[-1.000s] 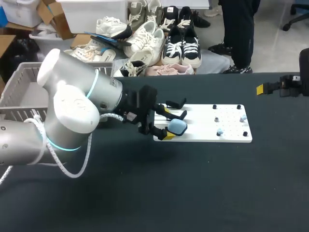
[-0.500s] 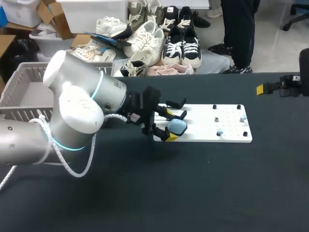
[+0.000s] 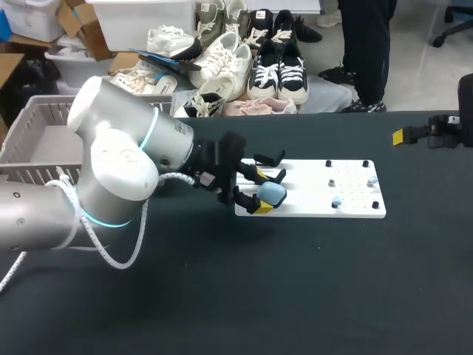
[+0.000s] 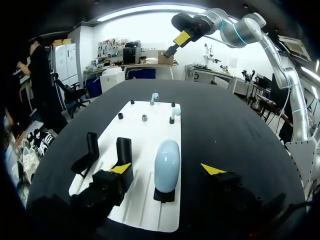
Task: Pick up each earbud case from the left stands, insert the matching earbuds, close the lid, and place the case in the box.
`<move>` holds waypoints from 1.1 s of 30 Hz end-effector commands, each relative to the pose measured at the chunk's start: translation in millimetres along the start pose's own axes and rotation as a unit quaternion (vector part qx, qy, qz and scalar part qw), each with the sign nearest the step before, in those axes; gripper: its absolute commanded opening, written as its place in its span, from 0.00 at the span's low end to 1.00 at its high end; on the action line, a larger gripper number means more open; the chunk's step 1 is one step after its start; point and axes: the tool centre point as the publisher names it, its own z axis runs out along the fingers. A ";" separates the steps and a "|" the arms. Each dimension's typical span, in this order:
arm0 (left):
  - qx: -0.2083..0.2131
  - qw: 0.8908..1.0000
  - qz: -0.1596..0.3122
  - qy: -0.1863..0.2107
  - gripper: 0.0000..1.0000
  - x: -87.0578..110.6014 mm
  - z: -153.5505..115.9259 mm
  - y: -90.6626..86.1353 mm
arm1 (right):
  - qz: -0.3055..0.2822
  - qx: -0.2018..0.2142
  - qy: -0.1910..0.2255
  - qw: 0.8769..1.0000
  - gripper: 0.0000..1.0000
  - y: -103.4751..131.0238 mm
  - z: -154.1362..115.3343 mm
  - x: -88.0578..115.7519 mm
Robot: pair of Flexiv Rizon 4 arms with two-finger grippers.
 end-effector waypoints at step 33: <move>0.016 1.000 -0.008 -0.002 0.00 1.3 4.9 7.5 | 0.000 0.000 0.000 1.000 1.00 0.0 0.0 0.0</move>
